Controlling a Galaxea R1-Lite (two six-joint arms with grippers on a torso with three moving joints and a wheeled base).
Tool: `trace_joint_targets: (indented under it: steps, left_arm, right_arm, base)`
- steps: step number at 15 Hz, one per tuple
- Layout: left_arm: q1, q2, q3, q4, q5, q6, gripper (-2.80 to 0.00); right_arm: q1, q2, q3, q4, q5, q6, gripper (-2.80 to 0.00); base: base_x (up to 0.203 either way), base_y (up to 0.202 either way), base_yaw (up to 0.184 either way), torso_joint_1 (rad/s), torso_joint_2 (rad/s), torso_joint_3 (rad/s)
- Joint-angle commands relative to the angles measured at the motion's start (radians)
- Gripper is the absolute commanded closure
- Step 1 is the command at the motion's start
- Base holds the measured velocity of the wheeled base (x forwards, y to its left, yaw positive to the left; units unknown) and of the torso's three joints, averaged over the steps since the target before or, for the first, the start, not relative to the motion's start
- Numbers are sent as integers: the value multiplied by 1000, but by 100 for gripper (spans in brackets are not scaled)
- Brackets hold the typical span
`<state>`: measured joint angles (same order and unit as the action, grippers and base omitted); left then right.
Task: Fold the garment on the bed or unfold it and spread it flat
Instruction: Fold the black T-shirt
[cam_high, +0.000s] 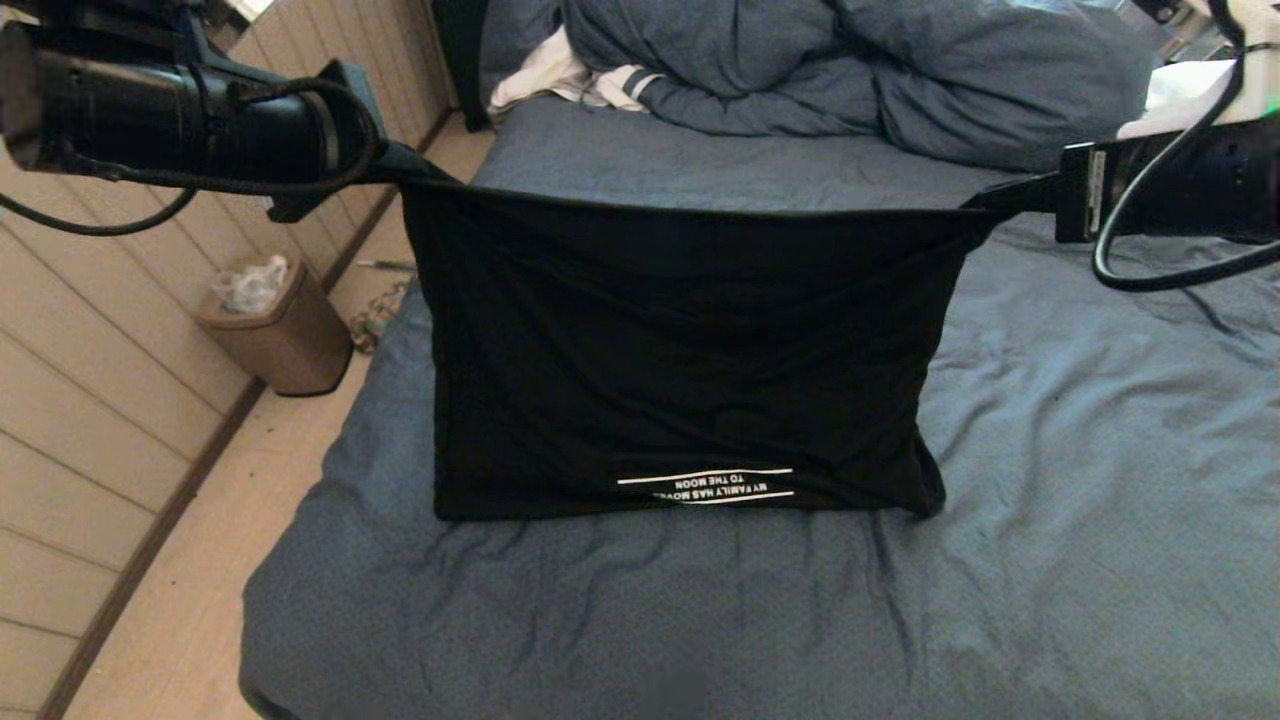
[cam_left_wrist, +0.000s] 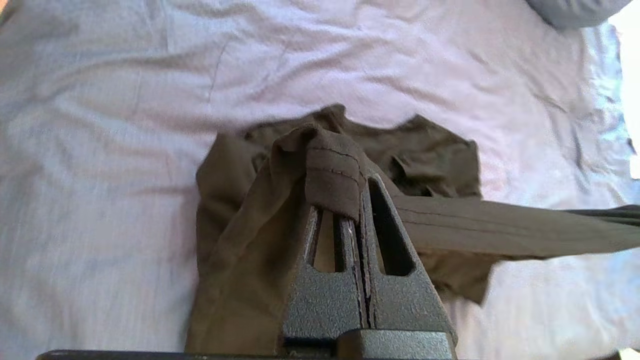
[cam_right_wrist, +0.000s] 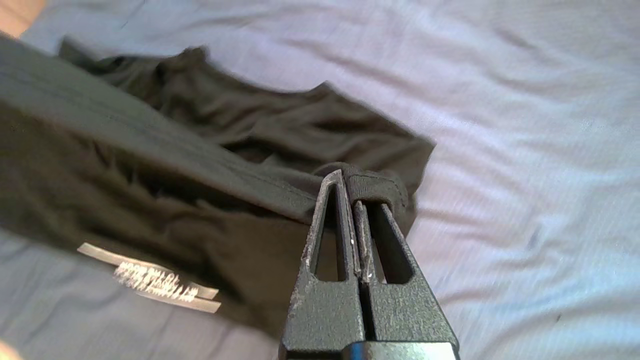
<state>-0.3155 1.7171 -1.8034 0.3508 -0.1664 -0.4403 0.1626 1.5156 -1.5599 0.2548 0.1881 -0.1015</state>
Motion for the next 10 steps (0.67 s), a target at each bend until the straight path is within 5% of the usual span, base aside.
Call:
trace_joint_targets:
  steps: [1,7,10]
  left_arm:
    - [2,93,-42,-7,-4,-3,0]
    - [4,256,-90,-150,-32,15,0]
    - [32,344,-91,-308,-51,15,0]
  right_arm:
    - [-5,103,-74,1,0,0,0]
    - [-6,250,-195,0,-21,2,0]
    - [-28,347,-255,-2,-22,2,0]
  base:
    - [0,0,0,0,0,0]
    - [0,0,0,0,0,0]
    - [0,0,0,0,0,0]
